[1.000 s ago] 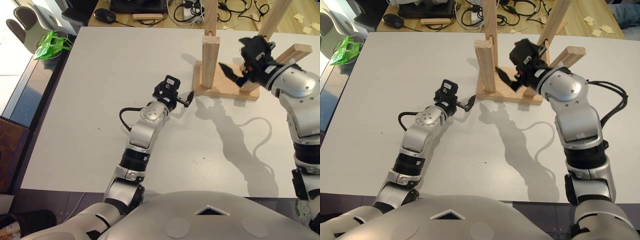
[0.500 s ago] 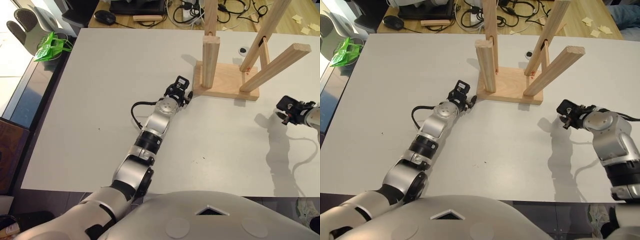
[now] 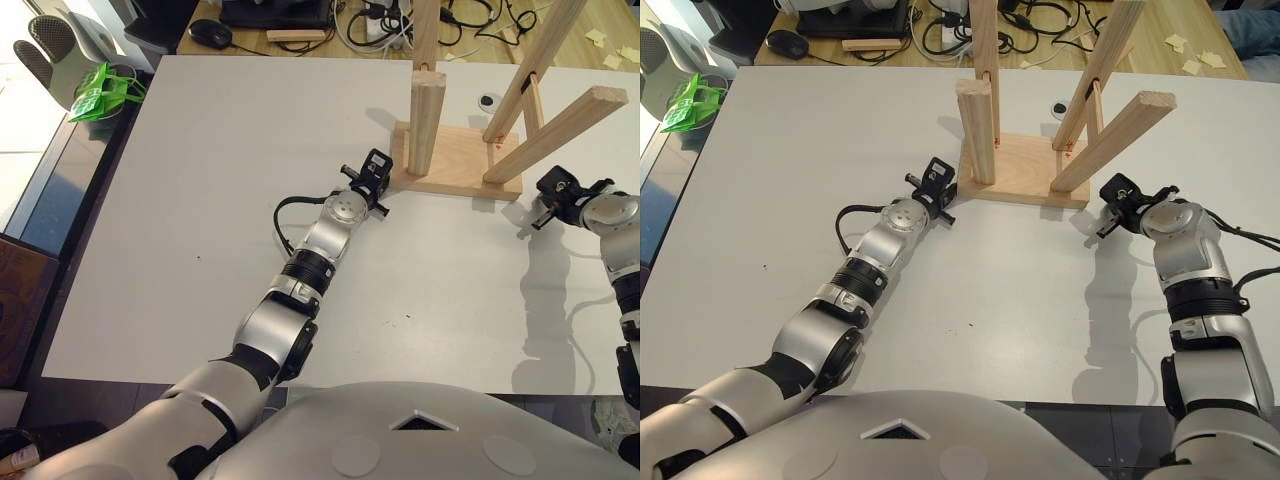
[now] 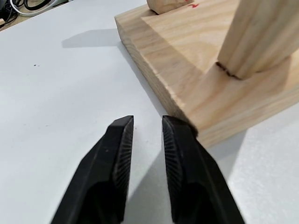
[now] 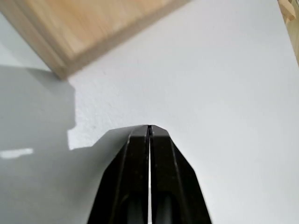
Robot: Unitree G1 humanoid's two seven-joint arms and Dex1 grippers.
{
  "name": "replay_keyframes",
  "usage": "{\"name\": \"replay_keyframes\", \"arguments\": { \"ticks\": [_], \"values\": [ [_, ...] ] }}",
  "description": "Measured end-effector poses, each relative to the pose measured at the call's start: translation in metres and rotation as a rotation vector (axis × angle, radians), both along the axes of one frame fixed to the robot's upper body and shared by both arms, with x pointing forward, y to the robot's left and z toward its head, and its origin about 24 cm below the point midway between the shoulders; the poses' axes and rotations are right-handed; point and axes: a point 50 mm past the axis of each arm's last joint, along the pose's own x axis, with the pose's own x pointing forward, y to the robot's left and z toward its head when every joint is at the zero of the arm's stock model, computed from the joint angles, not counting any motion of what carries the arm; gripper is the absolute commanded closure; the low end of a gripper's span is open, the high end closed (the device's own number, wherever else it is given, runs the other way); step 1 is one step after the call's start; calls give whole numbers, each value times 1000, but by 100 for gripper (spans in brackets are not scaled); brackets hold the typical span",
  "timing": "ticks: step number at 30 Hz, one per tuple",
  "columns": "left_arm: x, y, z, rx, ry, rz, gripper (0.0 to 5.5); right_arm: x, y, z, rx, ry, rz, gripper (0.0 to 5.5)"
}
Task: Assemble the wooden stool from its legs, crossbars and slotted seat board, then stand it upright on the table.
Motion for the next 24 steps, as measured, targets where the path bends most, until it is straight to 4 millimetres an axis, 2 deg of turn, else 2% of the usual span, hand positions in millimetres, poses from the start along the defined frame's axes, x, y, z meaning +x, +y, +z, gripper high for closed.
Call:
{"name": "replay_keyframes", "arguments": {
  "ticks": [4, 9, 18, 24],
  "values": [
    [-6, -3, 0, -16, 19, -42, 549, 2, 0, -1, 68, 1, 11, 550],
    [-12, -1, 1, -33, 34, -53, 549, 1, -3, -2, 148, 13, 16, 550],
    [-27, 17, 5, -33, 73, -95, 549, -25, -2, -3, 342, 106, 124, 550],
    [-36, 30, 9, -54, 114, -140, 549, -36, -2, -2, 424, 146, 120, 550]
  ]
}}
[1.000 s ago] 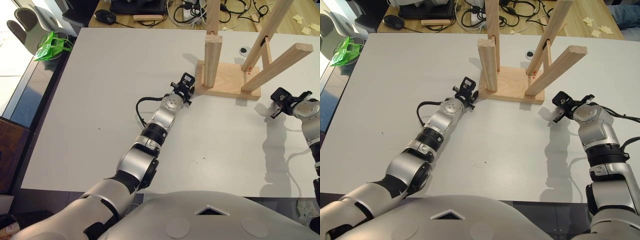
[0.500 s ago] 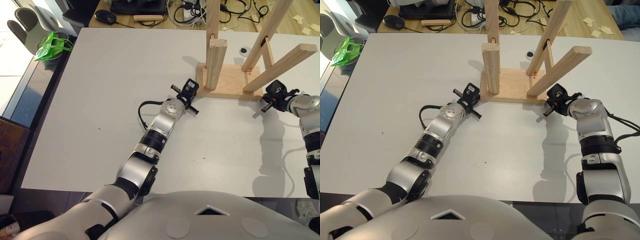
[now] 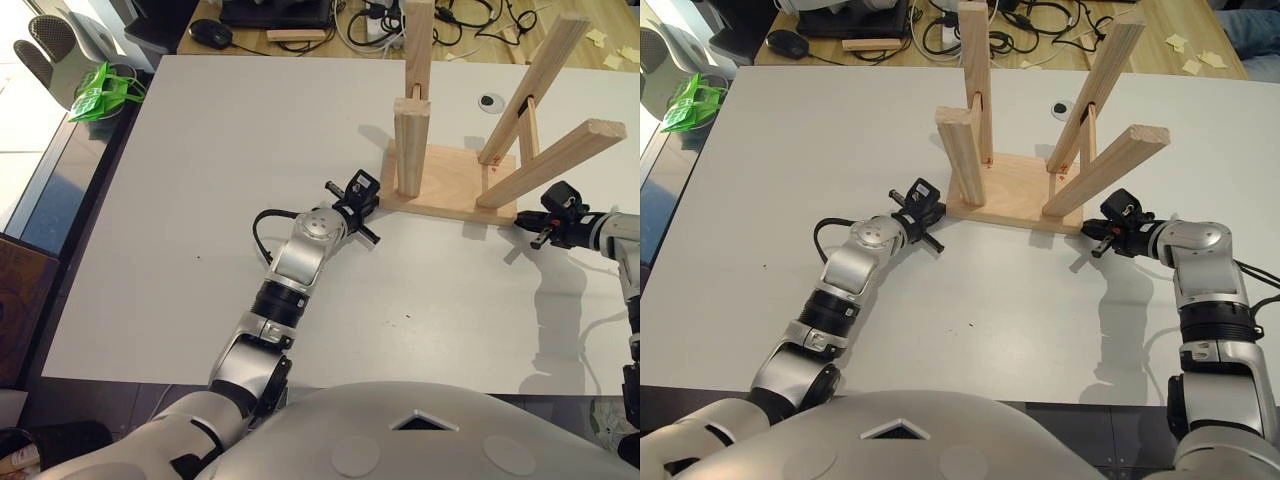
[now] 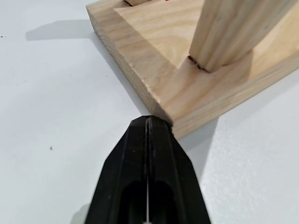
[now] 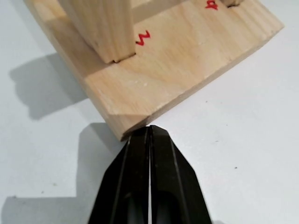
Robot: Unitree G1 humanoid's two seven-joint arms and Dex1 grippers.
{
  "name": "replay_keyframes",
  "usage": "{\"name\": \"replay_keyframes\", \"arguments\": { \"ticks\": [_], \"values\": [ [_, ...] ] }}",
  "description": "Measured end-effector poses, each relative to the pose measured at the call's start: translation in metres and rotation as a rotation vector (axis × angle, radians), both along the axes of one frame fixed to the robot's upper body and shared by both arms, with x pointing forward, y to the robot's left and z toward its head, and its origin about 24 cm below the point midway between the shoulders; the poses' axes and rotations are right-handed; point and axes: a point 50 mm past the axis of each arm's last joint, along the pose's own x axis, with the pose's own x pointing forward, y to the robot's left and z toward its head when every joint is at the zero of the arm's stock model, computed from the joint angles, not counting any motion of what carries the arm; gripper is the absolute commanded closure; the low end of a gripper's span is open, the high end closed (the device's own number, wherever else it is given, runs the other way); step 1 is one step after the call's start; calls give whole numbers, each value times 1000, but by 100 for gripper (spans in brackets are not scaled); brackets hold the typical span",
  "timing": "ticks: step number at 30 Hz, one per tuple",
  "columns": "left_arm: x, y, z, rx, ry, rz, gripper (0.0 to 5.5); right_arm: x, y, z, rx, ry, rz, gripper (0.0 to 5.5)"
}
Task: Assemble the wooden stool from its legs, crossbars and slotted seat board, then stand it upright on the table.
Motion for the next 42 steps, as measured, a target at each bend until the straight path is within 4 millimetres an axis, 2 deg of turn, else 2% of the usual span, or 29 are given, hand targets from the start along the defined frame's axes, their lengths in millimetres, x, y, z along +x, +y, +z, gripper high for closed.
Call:
{"name": "replay_keyframes", "arguments": {
  "ticks": [9, 20, 42],
  "values": [
    [-13, 19, 6, -18, 42, -6, 549, -14, 7, 4, 114, 64, 20, 550],
    [-14, 25, 21, -63, 20, 3, 549, -12, 10, 17, 158, 62, 3, 550],
    [-14, 35, 23, -109, 28, 36, 549, -9, 14, 29, 307, 34, -64, 550]
  ]
}}
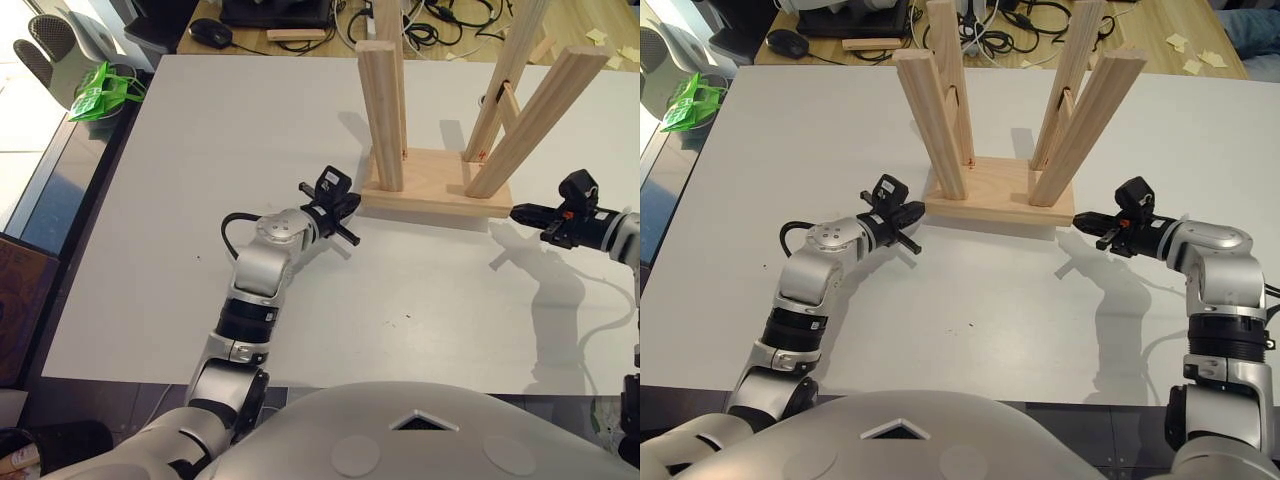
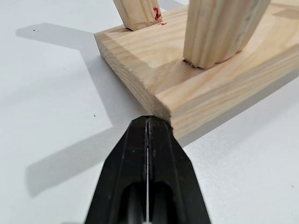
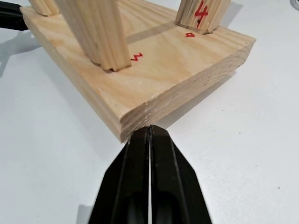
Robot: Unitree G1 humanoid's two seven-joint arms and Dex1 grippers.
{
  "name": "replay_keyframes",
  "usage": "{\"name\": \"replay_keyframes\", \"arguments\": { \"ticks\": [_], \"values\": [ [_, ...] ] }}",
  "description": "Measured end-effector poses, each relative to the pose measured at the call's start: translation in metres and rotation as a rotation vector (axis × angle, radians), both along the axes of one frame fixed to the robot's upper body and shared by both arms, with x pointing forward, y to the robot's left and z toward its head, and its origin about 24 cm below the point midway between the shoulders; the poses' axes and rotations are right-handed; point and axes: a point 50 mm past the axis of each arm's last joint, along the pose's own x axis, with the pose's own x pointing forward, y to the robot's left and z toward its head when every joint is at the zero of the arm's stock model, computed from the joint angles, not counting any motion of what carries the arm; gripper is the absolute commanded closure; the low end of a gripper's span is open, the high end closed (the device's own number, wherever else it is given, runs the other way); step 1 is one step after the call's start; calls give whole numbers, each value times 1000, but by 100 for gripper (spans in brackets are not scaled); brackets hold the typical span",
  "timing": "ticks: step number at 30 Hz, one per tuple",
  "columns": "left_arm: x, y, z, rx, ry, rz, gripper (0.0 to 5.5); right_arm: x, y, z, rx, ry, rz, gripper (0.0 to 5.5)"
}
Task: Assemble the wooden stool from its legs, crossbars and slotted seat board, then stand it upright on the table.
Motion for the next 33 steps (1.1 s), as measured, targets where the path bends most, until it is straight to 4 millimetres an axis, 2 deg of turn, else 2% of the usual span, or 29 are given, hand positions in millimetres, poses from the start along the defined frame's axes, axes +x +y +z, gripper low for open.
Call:
{"name": "replay_keyframes", "arguments": {
  "ticks": [7, 16, 22, 33],
  "values": [
    [1, 4, 4, -36, 9, 23, 549, 8, 3, 14, 36, -58, -1, 550],
    [4, 7, 10, -60, -2, 36, 549, 8, 4, 13, 40, -51, 1, 550],
    [10, 8, 23, -91, -48, 41, 549, 6, 5, 10, 40, -32, 2, 550],
    [10, 8, 24, -94, -52, 42, 549, 5, 5, 13, 44, -29, -1, 550]
  ]
}}
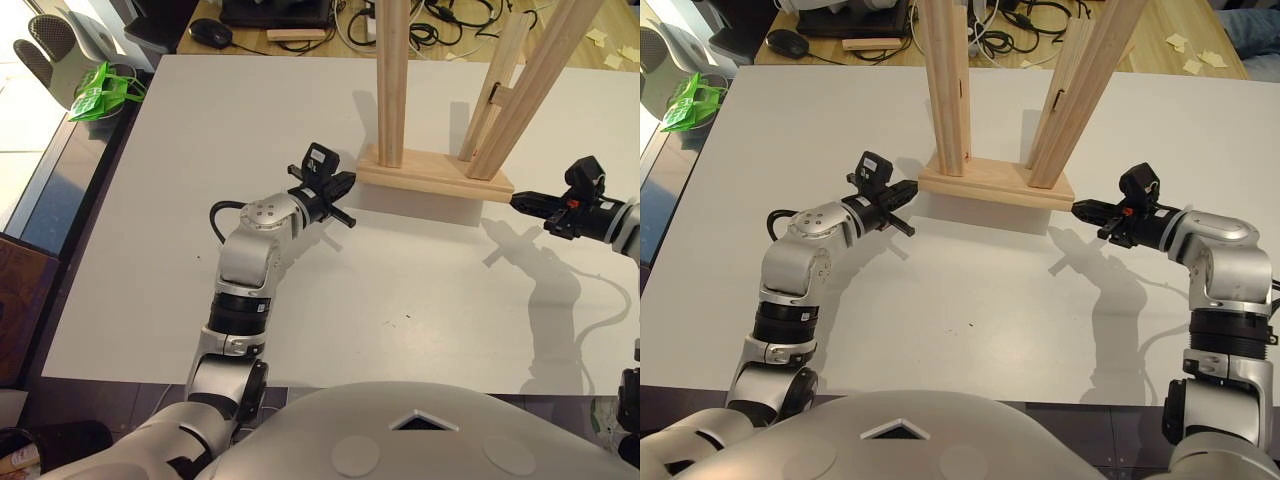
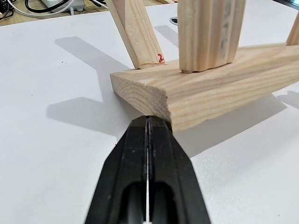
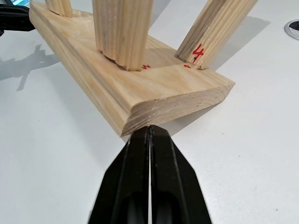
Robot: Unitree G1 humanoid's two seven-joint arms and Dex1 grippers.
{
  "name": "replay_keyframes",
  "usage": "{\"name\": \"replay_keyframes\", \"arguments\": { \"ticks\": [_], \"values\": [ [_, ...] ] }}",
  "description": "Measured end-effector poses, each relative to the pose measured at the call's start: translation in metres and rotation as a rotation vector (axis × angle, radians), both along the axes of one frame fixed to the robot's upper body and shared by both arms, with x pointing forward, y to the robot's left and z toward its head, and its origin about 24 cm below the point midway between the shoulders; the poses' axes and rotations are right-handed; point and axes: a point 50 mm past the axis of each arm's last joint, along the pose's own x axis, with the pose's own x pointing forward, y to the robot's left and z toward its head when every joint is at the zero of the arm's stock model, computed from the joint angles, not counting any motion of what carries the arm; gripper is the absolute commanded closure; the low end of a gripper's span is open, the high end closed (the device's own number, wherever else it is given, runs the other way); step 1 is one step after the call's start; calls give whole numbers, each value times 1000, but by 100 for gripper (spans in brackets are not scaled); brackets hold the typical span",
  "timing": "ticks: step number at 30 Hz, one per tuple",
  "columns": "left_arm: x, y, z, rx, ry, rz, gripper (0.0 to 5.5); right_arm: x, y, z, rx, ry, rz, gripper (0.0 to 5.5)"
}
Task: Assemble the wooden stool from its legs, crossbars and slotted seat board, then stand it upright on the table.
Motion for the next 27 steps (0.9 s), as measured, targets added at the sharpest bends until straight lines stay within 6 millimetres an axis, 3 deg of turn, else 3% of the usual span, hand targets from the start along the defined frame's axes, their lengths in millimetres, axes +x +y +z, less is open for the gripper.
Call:
{"name": "replay_keyframes", "arguments": {
  "ticks": [14, 27],
  "values": [
    [0, 2, 7, -36, -24, 5, 549, 0, -1, 8, 35, -14, -14, 550],
    [2, 9, 13, -175, 1, 51, 549, 1, 2, 16, 76, -46, -6, 550]
  ]
}}
